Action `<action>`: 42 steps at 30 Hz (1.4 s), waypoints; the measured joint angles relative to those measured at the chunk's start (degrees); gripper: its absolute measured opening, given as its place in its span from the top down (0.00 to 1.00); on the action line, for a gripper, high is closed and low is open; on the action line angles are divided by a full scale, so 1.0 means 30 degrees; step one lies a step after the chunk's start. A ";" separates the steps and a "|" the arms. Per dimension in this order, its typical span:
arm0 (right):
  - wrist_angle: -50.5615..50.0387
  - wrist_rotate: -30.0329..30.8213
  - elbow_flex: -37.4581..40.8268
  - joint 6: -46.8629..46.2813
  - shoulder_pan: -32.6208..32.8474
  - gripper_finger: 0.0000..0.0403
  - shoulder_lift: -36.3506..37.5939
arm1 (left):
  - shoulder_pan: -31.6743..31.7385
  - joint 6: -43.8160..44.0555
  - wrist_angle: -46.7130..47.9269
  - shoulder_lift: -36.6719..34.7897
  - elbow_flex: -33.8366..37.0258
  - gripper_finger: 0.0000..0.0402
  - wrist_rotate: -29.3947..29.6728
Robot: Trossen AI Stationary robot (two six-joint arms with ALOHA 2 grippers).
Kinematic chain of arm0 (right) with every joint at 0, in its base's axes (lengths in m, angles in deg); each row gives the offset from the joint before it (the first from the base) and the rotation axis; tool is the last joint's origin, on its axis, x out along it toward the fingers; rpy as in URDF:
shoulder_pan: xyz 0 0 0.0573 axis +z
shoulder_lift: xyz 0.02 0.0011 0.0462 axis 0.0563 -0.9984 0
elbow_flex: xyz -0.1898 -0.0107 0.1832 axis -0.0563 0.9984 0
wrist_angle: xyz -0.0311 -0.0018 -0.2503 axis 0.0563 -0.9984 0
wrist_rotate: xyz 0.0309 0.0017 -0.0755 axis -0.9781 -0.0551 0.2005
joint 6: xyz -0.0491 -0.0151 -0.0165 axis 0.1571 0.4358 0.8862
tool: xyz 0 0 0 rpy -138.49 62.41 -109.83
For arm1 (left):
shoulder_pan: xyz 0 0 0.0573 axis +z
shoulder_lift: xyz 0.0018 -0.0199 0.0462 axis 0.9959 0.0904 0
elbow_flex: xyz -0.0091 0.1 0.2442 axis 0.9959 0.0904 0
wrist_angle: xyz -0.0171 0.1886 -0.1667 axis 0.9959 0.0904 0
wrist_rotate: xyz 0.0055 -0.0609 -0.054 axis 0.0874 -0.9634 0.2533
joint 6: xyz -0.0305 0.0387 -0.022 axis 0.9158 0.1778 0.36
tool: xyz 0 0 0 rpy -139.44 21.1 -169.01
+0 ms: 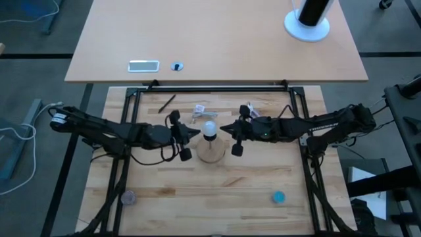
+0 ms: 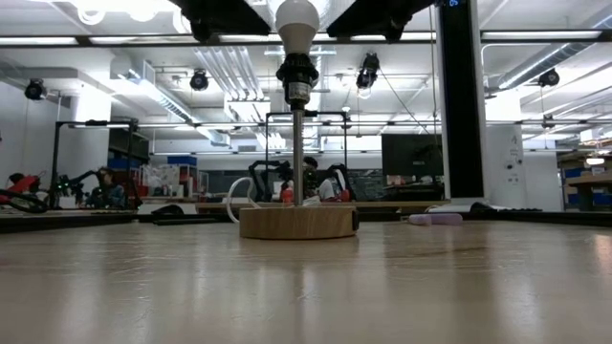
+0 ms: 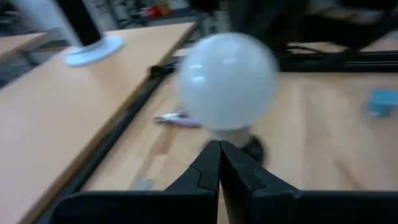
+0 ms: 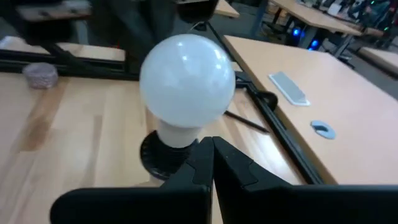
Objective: Screw lightbulb
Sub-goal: Insert the lightbulb into the brown lamp
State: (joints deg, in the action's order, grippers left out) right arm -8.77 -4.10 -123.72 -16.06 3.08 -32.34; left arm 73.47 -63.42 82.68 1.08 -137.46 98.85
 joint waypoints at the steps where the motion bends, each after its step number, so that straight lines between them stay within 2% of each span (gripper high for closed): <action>1: 0.0127 0.0013 0.0000 0.0171 -0.0106 1.00 -0.0053 | -0.0002 -0.0052 -0.0173 0.0000 0.0000 1.00 -0.0525; 3: 0.0608 -0.0073 0.0000 0.0396 -0.0344 1.00 -0.0141 | -0.0002 -0.0176 -0.0605 0.0028 0.0000 1.00 -0.1070; 15: 0.1336 -0.1833 0.0000 0.0751 -0.0452 1.00 -0.0224 | 0.0223 -0.0779 -0.1348 0.0503 -0.0007 1.00 -0.0895; 23: 0.1227 -0.2492 0.0000 0.0278 -0.0083 1.00 -0.0224 | 0.0289 -0.0625 -0.1253 0.0510 0.0000 1.00 0.0654; 29: 0.0883 -0.2115 0.0000 -0.0194 0.0079 1.00 -0.0239 | 0.0248 -0.0236 -0.0725 0.0510 -0.0003 1.00 0.0883; 33: 0.0118 -0.0768 0.0000 -0.0283 0.0079 1.00 -0.0129 | 0.0121 0.0037 -0.0347 0.0357 -0.0007 1.00 0.0865; 35: -0.0065 -0.0017 0.0000 -0.0268 0.0069 1.00 -0.0122 | 0.0065 0.0086 -0.0417 0.0210 -0.0007 1.00 0.0052; 38: 0.0328 0.0078 0.0000 0.0064 -0.0243 1.00 -0.0204 | 0.0054 -0.0120 -0.0737 0.0186 -0.0005 1.00 -0.1449; 42: 0.0955 -0.0163 0.0000 0.0281 -0.0452 1.00 -0.0239 | 0.0100 -0.0476 -0.1359 0.0294 -0.0022 1.00 -0.1294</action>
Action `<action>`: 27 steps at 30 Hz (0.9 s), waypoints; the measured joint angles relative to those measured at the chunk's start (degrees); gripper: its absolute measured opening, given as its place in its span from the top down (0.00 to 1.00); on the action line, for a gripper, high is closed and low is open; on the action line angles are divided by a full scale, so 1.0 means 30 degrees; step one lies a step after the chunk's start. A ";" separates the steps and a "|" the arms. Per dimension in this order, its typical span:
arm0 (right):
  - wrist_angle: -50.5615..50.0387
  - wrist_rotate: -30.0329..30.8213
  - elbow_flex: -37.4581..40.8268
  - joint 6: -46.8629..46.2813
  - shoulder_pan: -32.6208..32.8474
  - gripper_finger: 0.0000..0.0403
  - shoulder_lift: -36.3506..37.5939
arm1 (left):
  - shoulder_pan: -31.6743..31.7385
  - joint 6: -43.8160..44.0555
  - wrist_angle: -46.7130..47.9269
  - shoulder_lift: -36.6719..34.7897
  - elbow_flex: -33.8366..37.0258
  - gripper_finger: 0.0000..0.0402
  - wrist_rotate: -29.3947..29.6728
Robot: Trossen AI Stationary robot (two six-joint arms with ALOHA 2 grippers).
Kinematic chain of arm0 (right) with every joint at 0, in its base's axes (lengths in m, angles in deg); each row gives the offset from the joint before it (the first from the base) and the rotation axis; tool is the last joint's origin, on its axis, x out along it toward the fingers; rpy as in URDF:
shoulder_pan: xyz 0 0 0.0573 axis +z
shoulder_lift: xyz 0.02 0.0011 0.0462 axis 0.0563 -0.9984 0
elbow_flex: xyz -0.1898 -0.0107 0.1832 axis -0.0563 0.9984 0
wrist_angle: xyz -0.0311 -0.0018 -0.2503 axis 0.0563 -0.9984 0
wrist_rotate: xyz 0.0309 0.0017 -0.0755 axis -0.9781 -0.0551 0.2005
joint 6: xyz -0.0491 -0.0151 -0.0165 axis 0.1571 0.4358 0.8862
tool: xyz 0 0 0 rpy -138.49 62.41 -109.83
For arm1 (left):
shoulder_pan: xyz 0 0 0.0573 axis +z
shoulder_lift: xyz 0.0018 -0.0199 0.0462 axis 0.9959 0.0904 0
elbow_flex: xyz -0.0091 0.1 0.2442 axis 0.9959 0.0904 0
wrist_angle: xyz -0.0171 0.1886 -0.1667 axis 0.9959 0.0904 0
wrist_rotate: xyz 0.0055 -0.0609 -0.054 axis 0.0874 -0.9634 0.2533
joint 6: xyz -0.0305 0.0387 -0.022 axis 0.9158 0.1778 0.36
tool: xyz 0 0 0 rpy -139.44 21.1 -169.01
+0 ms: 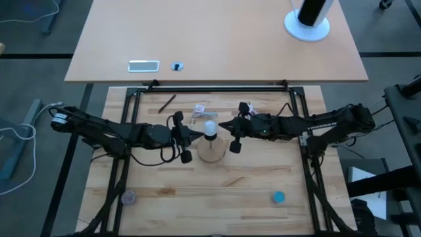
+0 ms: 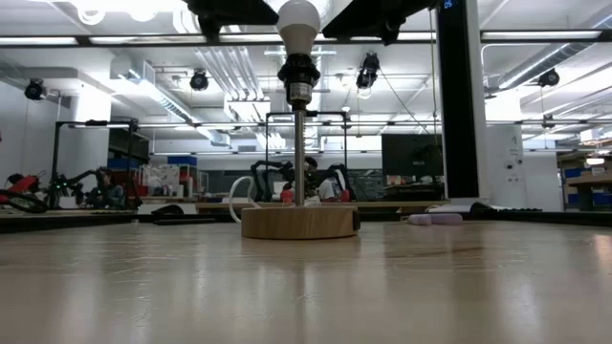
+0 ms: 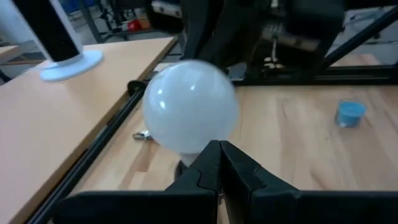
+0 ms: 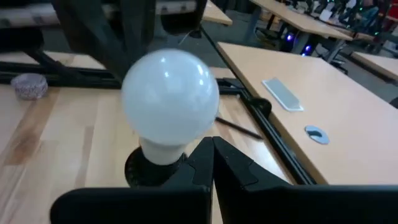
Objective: Screw lightbulb
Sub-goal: Insert the lightbulb into the brown lamp
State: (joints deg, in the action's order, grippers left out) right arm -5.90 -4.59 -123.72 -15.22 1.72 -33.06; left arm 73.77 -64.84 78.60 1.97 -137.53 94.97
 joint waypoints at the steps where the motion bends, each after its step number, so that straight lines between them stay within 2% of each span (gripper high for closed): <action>1: 0.0125 -0.0070 0.0000 0.0091 0.0000 1.00 0.0000 | 0.0000 -0.0049 0.0116 0.0026 0.0000 1.00 0.0192; 11: 0.0451 -0.2695 0.0000 -0.0030 0.0052 1.00 0.0000 | 0.0165 -0.0065 0.0211 0.0019 0.0015 1.00 0.2059; 15: 0.0491 -0.3372 0.0000 -0.0319 0.0262 1.00 0.0000 | 0.0240 0.0139 0.0158 0.0099 0.0015 1.00 0.1973; 18: 0.0147 -0.2990 0.0000 -0.0460 0.0271 1.00 0.0000 | 0.0240 0.0559 0.0669 0.0099 0.0015 1.00 0.1855; 25: -0.1601 -0.0402 0.0000 -0.0942 0.0225 1.00 0.0138 | -0.0211 0.1066 0.1282 -0.0294 0.0015 1.00 0.1739; 27: -0.1555 0.0018 0.0000 -0.0716 0.0133 1.00 0.0133 | -0.0283 0.1067 0.1144 -0.0294 0.0015 1.00 0.1187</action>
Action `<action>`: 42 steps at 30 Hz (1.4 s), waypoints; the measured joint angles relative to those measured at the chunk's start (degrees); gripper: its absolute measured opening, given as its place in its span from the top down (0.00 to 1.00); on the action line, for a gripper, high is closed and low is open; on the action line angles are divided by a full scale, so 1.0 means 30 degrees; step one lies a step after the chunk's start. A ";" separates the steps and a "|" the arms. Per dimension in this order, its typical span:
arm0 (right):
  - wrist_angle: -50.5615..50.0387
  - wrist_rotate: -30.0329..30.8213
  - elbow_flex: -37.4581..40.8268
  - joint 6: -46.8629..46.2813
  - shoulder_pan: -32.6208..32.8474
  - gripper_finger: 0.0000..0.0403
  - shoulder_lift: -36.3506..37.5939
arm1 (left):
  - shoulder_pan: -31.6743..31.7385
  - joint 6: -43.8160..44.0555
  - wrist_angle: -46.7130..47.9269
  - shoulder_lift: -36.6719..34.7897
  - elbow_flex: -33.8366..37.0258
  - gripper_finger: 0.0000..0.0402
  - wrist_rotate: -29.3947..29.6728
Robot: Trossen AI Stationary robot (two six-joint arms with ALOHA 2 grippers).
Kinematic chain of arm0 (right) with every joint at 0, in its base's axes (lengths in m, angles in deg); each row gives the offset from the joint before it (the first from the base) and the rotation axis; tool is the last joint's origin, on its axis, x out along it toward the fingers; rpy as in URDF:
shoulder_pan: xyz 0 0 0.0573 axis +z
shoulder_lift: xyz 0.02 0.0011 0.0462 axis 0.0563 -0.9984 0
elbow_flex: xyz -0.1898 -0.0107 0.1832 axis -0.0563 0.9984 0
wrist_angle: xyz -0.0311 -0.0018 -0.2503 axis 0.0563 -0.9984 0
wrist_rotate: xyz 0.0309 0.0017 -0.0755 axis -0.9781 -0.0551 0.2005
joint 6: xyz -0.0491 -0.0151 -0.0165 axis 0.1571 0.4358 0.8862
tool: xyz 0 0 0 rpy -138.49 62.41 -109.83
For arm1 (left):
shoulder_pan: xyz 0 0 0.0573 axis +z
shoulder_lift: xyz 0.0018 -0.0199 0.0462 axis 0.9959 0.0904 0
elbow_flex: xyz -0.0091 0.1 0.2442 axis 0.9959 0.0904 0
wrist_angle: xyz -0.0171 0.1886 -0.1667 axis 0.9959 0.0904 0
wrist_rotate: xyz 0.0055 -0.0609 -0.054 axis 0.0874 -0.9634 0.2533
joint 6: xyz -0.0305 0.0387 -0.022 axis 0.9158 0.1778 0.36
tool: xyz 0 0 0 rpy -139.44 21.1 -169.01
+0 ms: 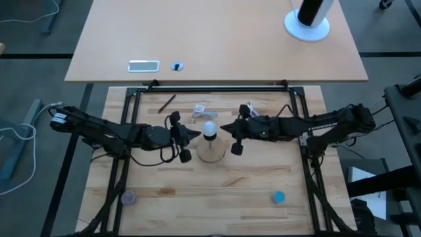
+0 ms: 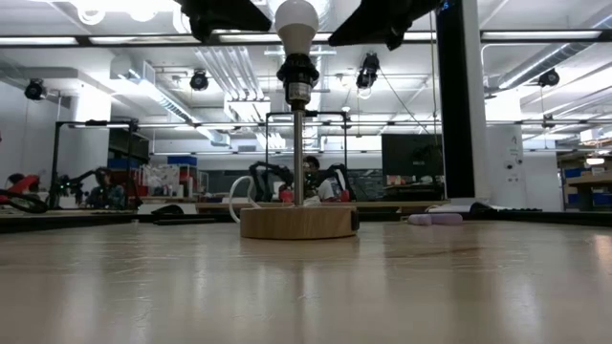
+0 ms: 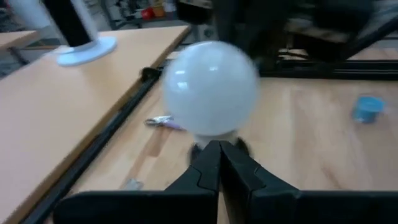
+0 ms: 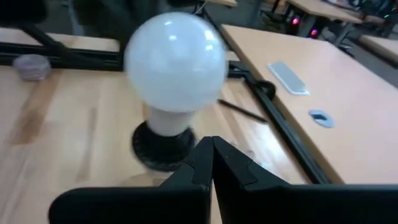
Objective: Screw lightbulb
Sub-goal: Insert the lightbulb into the brown lamp
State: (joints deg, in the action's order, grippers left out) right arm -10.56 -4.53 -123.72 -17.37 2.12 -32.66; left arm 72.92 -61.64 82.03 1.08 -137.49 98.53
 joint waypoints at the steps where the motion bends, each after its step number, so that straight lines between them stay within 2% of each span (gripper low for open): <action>1: 0.0168 0.0066 0.0000 0.0148 -0.0056 1.00 -0.0007 | -0.0010 -0.0001 -0.0046 0.0000 0.0000 1.00 -0.0148; 5: 0.1363 -0.0087 0.0000 0.0664 -0.0177 1.00 -0.0060 | 0.0000 -0.0473 -0.0484 0.0071 0.0000 1.00 -0.0342; 11: 0.2308 -0.2027 0.0000 0.0469 -0.0169 1.00 -0.0060 | 0.0296 -0.1145 -0.0832 0.0217 0.0000 1.00 -0.0219; 17: 0.2448 -0.2707 0.0000 0.0166 -0.0075 1.00 -0.0149 | 0.0387 -0.1041 -0.0594 0.0412 0.0000 1.00 0.1528; 24: 0.1354 -0.1418 0.0000 -0.0926 -0.0089 1.00 0.0216 | 0.0378 -0.1466 -0.0512 0.0233 0.0000 1.00 0.1568; 32: 0.1077 -0.1416 0.0000 -0.0831 -0.0075 1.00 0.0778 | 0.0181 -0.1853 -0.0816 -0.0036 0.0000 1.00 0.0630; 42: 0.0620 -0.1409 0.0000 -0.0827 -0.0075 1.00 0.0719 | 0.0152 -0.2019 -0.0795 -0.0138 0.0000 1.00 0.0630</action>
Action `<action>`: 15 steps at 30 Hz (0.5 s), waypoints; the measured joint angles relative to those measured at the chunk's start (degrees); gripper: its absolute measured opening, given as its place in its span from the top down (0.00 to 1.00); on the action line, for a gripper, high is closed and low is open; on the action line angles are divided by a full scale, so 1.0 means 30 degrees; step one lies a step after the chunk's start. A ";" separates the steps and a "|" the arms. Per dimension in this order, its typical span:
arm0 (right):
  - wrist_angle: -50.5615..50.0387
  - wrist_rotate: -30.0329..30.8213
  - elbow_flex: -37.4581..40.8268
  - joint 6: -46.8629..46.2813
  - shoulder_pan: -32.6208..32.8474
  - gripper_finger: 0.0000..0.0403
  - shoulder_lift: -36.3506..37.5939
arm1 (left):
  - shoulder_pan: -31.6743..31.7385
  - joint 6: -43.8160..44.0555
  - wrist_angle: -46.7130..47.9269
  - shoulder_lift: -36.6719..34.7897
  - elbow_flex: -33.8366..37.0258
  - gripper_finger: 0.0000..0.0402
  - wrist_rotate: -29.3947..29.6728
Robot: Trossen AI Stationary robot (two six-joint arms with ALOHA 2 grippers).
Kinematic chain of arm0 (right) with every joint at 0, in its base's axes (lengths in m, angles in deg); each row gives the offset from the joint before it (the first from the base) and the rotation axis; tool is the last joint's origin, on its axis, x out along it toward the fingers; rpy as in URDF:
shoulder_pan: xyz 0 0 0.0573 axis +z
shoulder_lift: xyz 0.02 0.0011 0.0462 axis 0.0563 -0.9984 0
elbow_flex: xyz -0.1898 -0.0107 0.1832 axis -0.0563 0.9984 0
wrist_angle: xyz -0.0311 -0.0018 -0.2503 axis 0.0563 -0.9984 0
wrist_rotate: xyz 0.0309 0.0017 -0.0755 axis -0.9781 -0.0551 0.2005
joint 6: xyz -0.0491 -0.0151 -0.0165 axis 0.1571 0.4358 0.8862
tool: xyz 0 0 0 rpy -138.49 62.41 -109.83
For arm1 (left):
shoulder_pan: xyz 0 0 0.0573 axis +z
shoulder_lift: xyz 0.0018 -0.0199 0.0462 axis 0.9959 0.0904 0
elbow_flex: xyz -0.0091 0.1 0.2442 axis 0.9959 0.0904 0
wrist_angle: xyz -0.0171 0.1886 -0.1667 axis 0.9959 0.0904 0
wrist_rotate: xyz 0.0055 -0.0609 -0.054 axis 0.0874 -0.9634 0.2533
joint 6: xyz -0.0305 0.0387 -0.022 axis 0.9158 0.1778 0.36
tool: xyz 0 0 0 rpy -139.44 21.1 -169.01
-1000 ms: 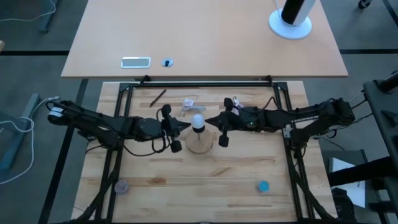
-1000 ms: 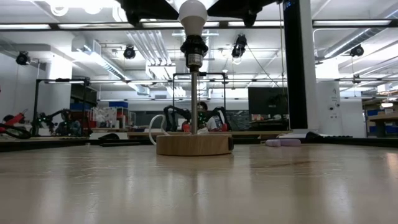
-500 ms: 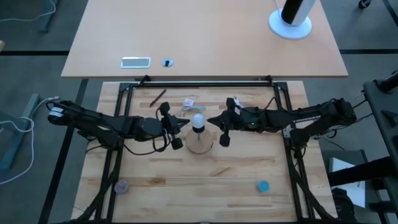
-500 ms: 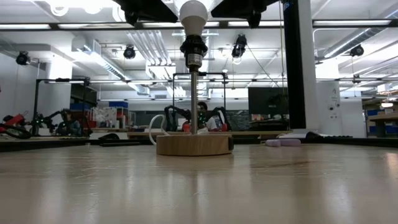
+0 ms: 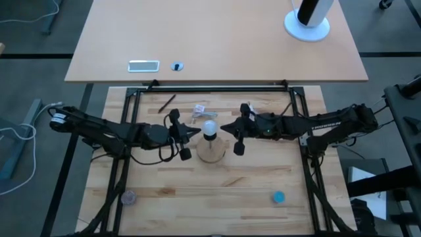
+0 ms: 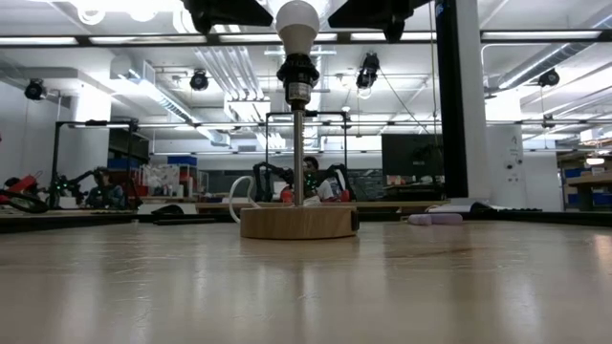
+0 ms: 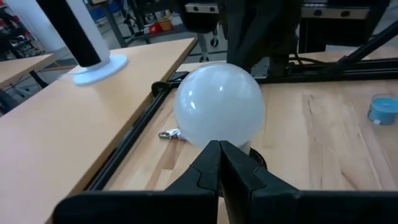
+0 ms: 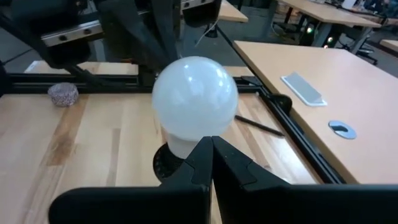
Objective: Screw lightbulb
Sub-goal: Insert the lightbulb into the brown lamp
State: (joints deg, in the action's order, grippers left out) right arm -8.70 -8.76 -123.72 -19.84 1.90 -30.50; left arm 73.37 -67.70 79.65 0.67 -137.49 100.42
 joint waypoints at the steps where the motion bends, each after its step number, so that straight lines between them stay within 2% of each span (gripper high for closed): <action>1: -0.0014 0.0018 0.0000 -0.0063 -0.0004 1.00 0.0000 | 0.0000 0.0000 0.0007 0.0000 0.0000 1.00 0.0000; 15: 0.0782 0.0051 -0.0007 0.0272 -0.0605 1.00 -0.0779 | -0.0007 0.0524 0.0080 0.0007 0.0000 1.00 0.0013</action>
State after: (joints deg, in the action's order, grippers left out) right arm -6.36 -8.61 -123.74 -19.03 0.09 -32.84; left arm 73.35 -66.13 79.89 0.69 -137.49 100.46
